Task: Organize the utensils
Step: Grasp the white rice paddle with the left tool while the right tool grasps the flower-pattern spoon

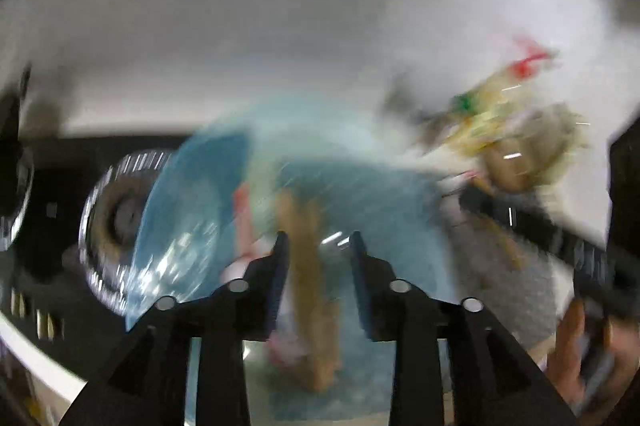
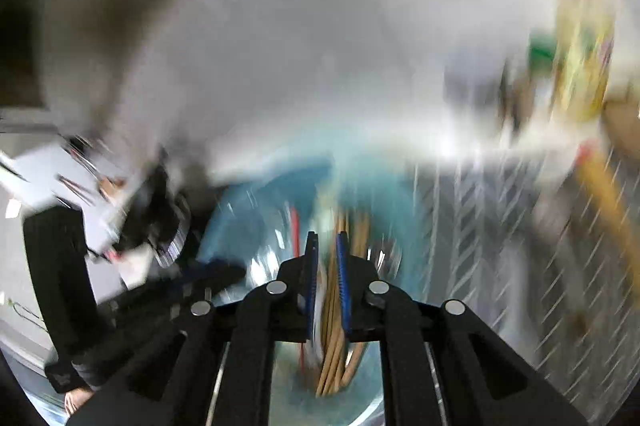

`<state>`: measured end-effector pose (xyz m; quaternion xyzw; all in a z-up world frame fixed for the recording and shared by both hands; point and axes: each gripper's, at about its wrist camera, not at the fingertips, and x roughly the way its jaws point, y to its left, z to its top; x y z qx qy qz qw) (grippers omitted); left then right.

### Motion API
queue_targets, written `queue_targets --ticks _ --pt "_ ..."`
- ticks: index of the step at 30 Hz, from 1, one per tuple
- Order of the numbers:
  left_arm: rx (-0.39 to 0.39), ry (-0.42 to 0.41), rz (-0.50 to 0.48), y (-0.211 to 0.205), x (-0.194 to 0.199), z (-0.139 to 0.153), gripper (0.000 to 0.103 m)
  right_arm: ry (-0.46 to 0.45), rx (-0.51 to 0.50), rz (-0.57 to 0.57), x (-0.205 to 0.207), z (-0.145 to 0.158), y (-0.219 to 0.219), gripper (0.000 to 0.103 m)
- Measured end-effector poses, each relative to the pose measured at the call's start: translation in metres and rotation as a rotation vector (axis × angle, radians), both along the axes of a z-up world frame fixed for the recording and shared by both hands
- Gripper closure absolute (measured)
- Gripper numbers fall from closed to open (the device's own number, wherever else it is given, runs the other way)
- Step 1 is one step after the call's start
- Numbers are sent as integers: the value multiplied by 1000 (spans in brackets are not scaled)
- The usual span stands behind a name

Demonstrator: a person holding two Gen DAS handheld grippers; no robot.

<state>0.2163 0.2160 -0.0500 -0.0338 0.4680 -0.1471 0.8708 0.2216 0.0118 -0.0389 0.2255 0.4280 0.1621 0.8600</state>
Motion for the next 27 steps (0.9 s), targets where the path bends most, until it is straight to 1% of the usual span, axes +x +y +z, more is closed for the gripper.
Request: queue_targets --ticks 1,2,3,4,5,6,7,9,10,12,14,17,18,20,24,26,27 --pt "-9 -58 -43 -17 -12 19 55 -88 1 -13 -7 22 -21 85" --pt "-20 -107 -90 -34 -23 34 49 -142 -3 -24 -13 35 -35 70" --pt "-25 -131 -120 -47 -31 41 48 -212 -14 -46 -22 51 -57 51" --pt "-26 -153 -162 -67 -40 46 47 -257 -23 -65 -27 59 -72 46" --pt "-23 -163 -197 -85 -48 46 44 -326 -41 -92 -39 67 -97 46" --pt "-17 -163 -225 -102 -54 42 42 -350 -70 -102 -45 67 -111 46" --pt "-6 -148 -249 -123 -58 31 41 -352 -121 -110 -49 62 -126 46" --pt "26 -81 -260 -154 -60 1 41 -305 -192 -119 -53 42 -146 46" --pt "48 -32 -250 -172 -59 -22 41 -254 -214 -124 -55 25 -159 46" --pt "78 20 -215 -194 -55 -62 42 -148 -201 -115 -59 -11 -183 45" --pt "149 49 -182 -207 -53 -92 43 -77 -192 -105 -65 -42 -198 46" --pt "208 95 -142 -216 -42 -130 45 6 -188 -93 -70 -77 -213 46" --pt "217 102 -133 -216 -38 -137 47 22 -186 -89 -70 -86 -217 46" --pt "239 124 -102 -218 -29 -151 47 42 -206 -84 -69 -98 -221 46" --pt "265 165 -66 -218 -19 -169 47 58 -213 -82 -60 -110 -233 46" --pt "216 200 -58 -217 -17 -177 48 53 -212 -68 -59 -109 -231 46" --pt "222 182 -45 -218 -19 -176 60 41 -206 -49 -56 -110 -228 46"
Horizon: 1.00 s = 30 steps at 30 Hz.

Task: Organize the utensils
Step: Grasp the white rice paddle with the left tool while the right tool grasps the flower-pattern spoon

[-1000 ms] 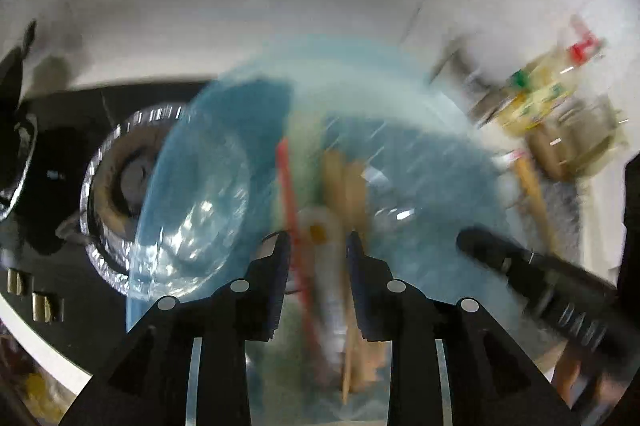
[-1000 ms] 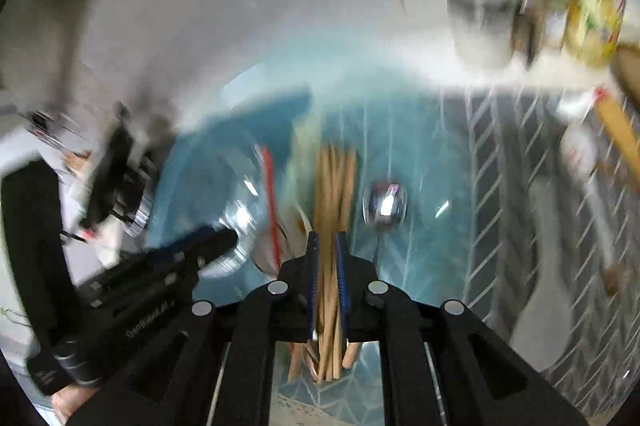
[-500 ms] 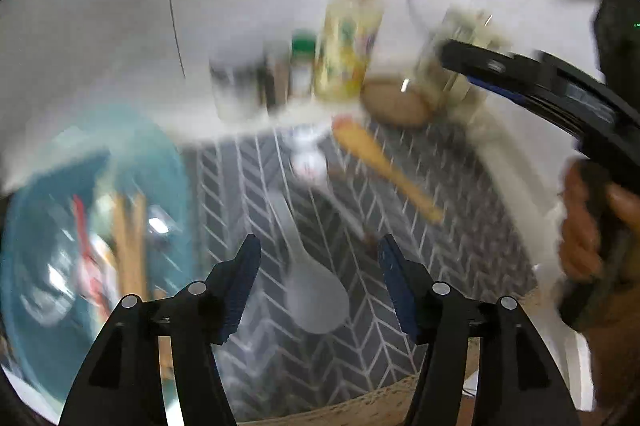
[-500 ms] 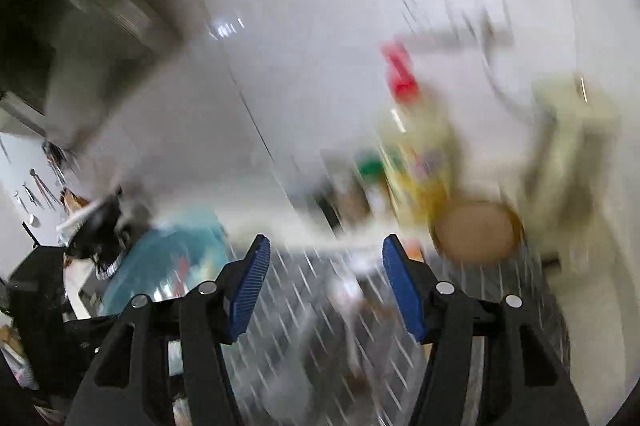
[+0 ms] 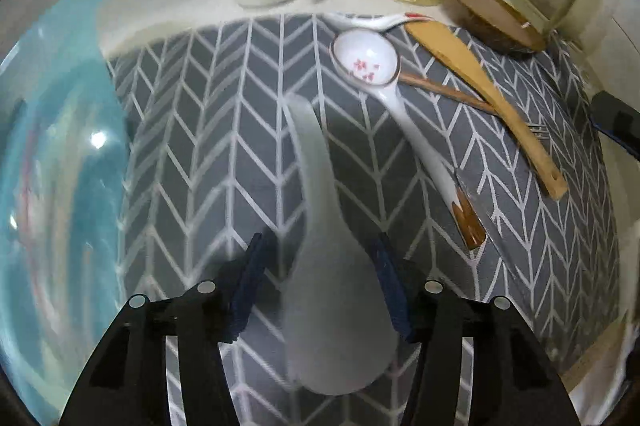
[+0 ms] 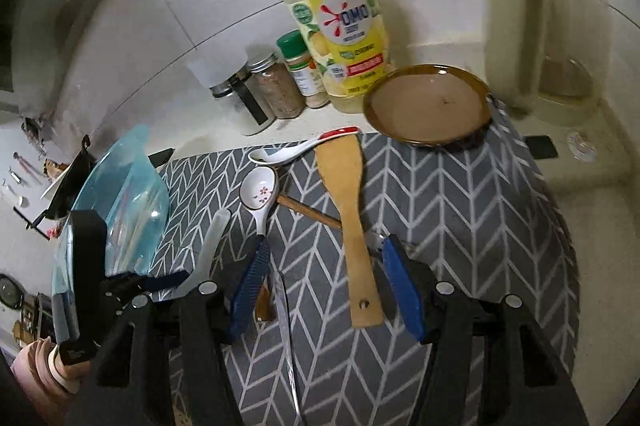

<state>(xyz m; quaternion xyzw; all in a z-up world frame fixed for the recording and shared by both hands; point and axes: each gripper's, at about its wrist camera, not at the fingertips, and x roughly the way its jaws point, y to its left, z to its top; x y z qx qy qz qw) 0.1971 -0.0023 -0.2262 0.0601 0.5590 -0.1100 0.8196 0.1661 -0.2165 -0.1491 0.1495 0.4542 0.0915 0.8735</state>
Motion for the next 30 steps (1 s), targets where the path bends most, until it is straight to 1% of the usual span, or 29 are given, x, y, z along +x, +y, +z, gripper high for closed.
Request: queue_targets --ticks 1,2,3,4,5,6,8,10,12,14,16,17,18,20,22,24,26,28,30 --pt "4 -5 -8 -2 -1 1 61 -7 2 12 0 -1 1 46" --pt "-5 -2 -15 -4 -1 2 65 -13 1 33 6 -5 6 46" --pt "-43 -3 -7 -1 -2 6 78 -17 6 59 14 -9 13 47" --pt "-68 -21 6 2 -3 13 88 -20 14 74 18 -13 16 48" --pt "-90 -19 7 6 -2 19 98 -24 29 105 27 -18 24 53" --pt "-88 16 2 7 1 19 97 -21 36 126 35 -22 29 59" --pt "-88 35 20 13 2 16 96 -3 35 159 53 -32 40 60" --pt "-83 43 24 16 0 16 96 12 18 182 68 -40 49 60" --pt "-91 32 18 17 -8 18 96 18 16 183 73 -42 53 60" --pt "-94 43 35 22 -10 14 96 25 19 184 77 -44 54 60" --pt "-97 48 57 25 -8 9 92 26 12 190 78 -45 57 60" --pt "-101 44 60 26 -7 11 81 26 10 196 78 -45 57 60" --pt "-99 45 59 26 -3 10 67 26 9 201 79 -45 57 60" --pt "-78 46 63 26 -1 9 57 29 6 204 80 -46 56 60" --pt "-105 64 82 27 4 6 55 33 5 202 82 -46 55 60" --pt "-129 56 96 29 6 6 55 32 6 192 83 -46 53 60" --pt "-112 48 88 26 7 6 55 33 4 187 85 -47 51 60" --pt "-99 62 86 24 8 9 55 33 -1 184 86 -47 50 60" --pt "-120 60 80 25 9 12 52 29 -1 183 86 -45 47 60"
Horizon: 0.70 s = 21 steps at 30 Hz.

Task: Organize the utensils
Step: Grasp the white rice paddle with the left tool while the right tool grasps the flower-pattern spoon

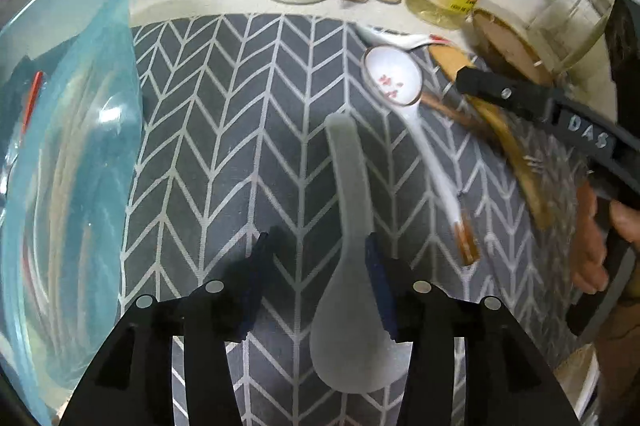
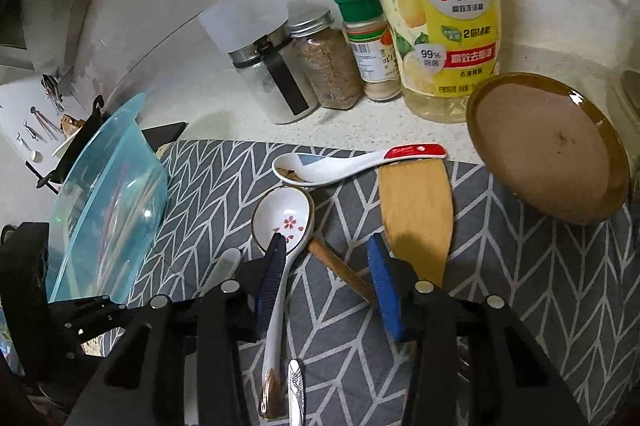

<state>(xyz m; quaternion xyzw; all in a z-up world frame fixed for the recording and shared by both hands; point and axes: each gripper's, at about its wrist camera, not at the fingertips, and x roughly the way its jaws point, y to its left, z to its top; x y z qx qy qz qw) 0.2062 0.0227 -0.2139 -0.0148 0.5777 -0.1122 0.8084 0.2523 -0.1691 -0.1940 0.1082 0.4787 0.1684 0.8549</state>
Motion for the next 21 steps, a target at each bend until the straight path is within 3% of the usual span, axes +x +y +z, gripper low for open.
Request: queue_targets --ticks 5,7,8,9,13,14,18,21 --pt "-5 1 -48 -11 0 -3 52 2 -6 -3 1 0 -2 60" --pt "12 5 -78 -20 1 -8 59 1 -7 -1 1 0 -2 60" --pt "36 -23 -85 -23 -1 -8 77 1 -9 3 2 0 -1 60" --pt "38 -29 -87 -25 -2 -8 78 0 -12 6 2 0 0 60" --pt "-65 -18 -34 -14 -4 2 90 -1 -27 36 6 -1 6 60" --pt "-88 -30 -28 -11 -6 9 97 2 -39 51 9 -1 9 60" --pt "-70 -60 -46 -10 -12 25 98 19 -54 92 17 -7 20 61" --pt "-81 -54 -32 -5 -17 27 97 49 -67 118 29 -17 32 72"
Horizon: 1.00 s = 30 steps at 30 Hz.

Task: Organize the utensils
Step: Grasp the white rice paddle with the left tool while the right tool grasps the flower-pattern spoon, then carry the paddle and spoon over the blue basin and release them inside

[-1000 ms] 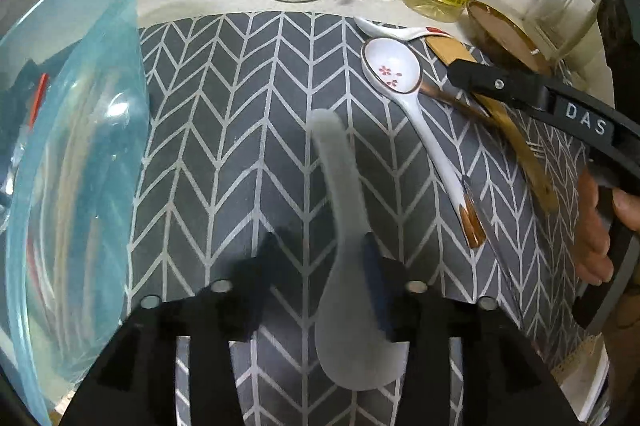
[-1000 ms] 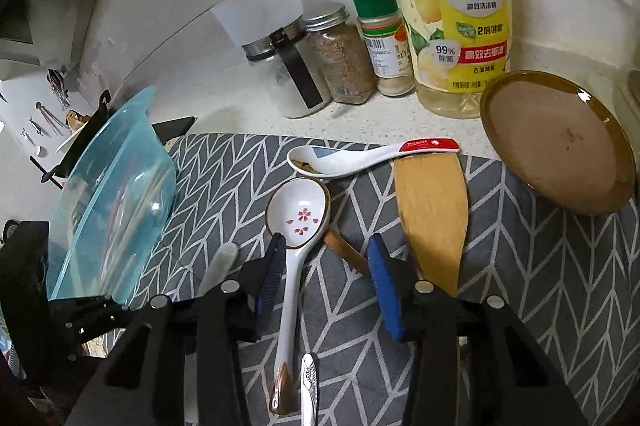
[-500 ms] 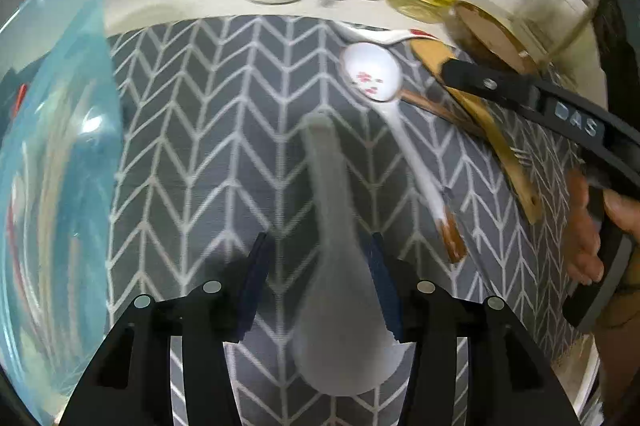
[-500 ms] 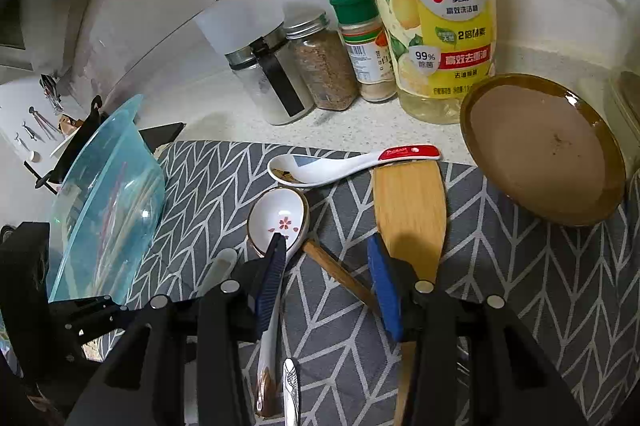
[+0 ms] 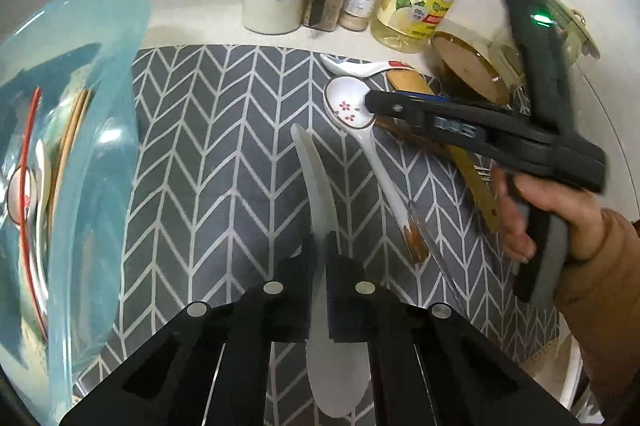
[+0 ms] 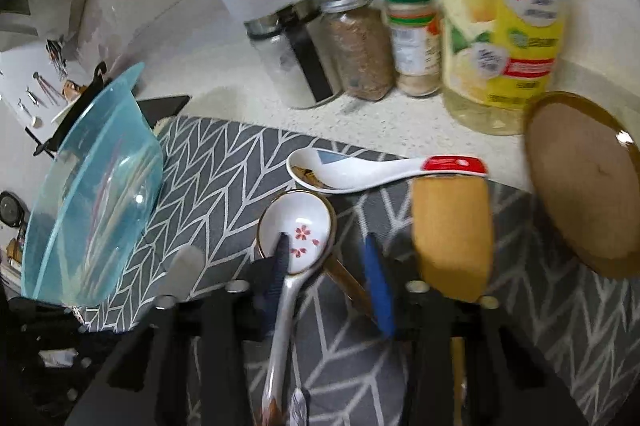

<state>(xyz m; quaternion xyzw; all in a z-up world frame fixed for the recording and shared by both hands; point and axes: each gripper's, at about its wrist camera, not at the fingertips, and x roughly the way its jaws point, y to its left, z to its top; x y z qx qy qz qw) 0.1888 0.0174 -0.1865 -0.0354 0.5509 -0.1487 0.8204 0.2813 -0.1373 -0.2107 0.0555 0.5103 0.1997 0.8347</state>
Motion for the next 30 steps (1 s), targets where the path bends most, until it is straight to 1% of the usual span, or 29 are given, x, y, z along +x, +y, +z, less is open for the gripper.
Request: queue_targets --ticks 3,5,7,9,10,12,16,19,22,25,26,28,30 --pt "-9 -4 -8 1 -2 11 97 11 -31 29 13 -10 13 77" --pt "-19 -17 -13 2 -5 19 97 -11 -49 39 18 -13 19 79" --pt "-35 -29 -15 5 -11 28 97 -36 -69 57 22 -13 26 84" --pt "-40 -43 -14 9 -17 38 97 -54 -90 56 20 -10 29 94" --pt "-46 -55 -13 11 -20 45 97 -62 -86 48 16 -6 28 94" --pt "-63 -75 -14 16 -25 56 97 -66 -29 8 7 1 20 94" --pt "-83 -123 -1 35 -31 82 97 -136 49 -49 -15 25 7 94" --pt "-95 -154 28 54 -34 99 97 -193 74 -86 -30 48 4 94" --pt "-95 -204 48 78 -35 121 97 -270 102 -107 -39 85 9 94" --pt "-73 -254 72 105 -32 140 97 -353 122 -116 -44 124 16 94" --pt "-58 -273 84 118 -30 146 97 -391 137 -112 -46 143 23 94" --pt "-33 -292 103 138 -26 150 97 -453 164 -100 -50 176 37 94" --pt "-6 -299 119 163 -20 148 97 -470 196 -73 -49 198 52 94"
